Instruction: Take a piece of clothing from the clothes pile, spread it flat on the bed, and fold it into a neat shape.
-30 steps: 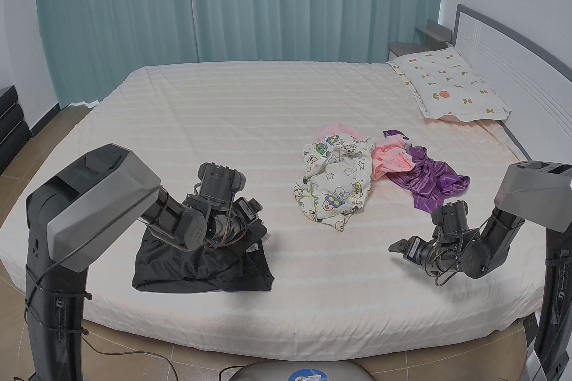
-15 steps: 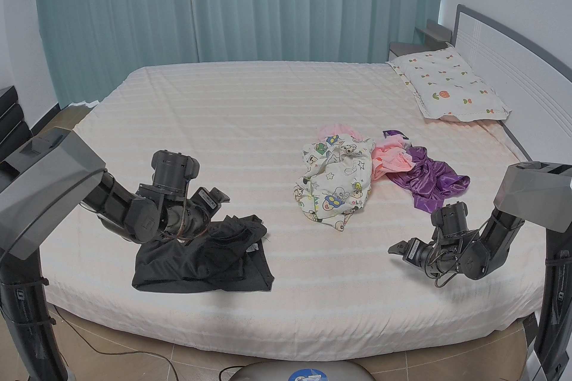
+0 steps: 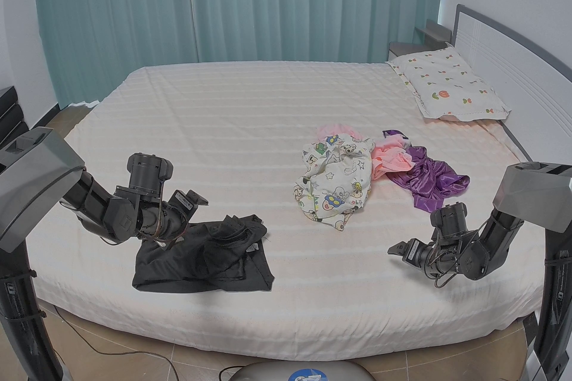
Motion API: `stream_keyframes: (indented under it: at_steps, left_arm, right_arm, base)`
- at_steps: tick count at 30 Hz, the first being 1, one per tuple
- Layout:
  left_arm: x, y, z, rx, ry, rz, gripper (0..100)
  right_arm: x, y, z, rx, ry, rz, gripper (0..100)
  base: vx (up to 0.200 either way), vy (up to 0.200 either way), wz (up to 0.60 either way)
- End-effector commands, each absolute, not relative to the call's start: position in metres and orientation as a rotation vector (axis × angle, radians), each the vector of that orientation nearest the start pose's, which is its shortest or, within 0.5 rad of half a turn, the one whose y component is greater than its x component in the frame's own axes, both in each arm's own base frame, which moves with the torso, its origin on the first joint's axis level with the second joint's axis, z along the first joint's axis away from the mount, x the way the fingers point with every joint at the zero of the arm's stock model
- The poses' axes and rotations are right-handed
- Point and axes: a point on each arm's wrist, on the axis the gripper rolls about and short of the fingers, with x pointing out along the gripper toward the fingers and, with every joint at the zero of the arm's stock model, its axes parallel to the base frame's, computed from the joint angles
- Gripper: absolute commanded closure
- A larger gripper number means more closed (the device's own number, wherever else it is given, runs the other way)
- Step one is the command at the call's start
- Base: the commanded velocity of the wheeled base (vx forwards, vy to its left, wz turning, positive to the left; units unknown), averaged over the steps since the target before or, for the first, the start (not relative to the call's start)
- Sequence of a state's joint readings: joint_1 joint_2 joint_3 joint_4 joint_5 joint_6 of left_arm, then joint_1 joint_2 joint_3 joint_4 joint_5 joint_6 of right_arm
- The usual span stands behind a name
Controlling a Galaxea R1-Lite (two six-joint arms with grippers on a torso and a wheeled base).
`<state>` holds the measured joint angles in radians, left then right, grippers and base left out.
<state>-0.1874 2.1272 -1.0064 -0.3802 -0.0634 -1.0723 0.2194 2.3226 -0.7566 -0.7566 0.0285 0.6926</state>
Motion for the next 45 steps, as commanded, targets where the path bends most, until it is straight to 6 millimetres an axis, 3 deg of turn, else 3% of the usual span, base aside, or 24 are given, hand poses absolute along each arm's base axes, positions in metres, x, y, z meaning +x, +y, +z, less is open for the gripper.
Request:
stream_keyframes:
  at_steps: [1, 9, 21, 26, 30, 35, 45]
  left_arm:
    - [0.371, -0.061, 0.059, -0.982, 0.796, 0.196, 0]
    - [0.374, -0.05, 0.054, -0.988, 0.793, 0.222, 0]
    - [0.372, -0.039, 0.065, -1.015, 0.784, 0.213, 0]
    - [0.369, -0.038, 0.064, -1.008, 0.81, 0.227, 0]
    - [0.359, -0.032, 0.057, -1.019, 0.855, 0.26, 0]
    - [0.354, -0.023, 0.051, -1.066, 0.897, 0.225, 0]
    - [0.337, -0.016, 0.036, -1.094, 0.966, 0.217, 0]
  right_arm:
    - [0.344, 0.079, -0.029, 0.572, 0.851, -0.048, 0]
    - [0.346, 0.082, -0.022, 0.585, 0.772, -0.021, 0]
    - [0.34, 0.125, -0.008, 0.54, 0.697, 0.062, 0]
    - [0.321, 0.159, 0.005, 0.494, 0.675, 0.124, 0]
    - [0.316, 0.18, 0.009, 0.469, 0.668, 0.165, 0]
    - [0.319, 0.197, 0.003, 0.42, 0.652, 0.142, 0]
    - [0.335, 0.21, -0.011, 0.245, 0.636, 0.104, 0]
  base:
    - [0.0, 0.2, 0.0]
    - [0.0, 0.2, 0.0]
    - [0.0, 0.2, 0.0]
    - [0.0, 0.2, 0.0]
    - [0.0, 0.2, 0.0]
    - [0.0, 0.04, 0.0]
    - [0.0, 0.0, 0.0]
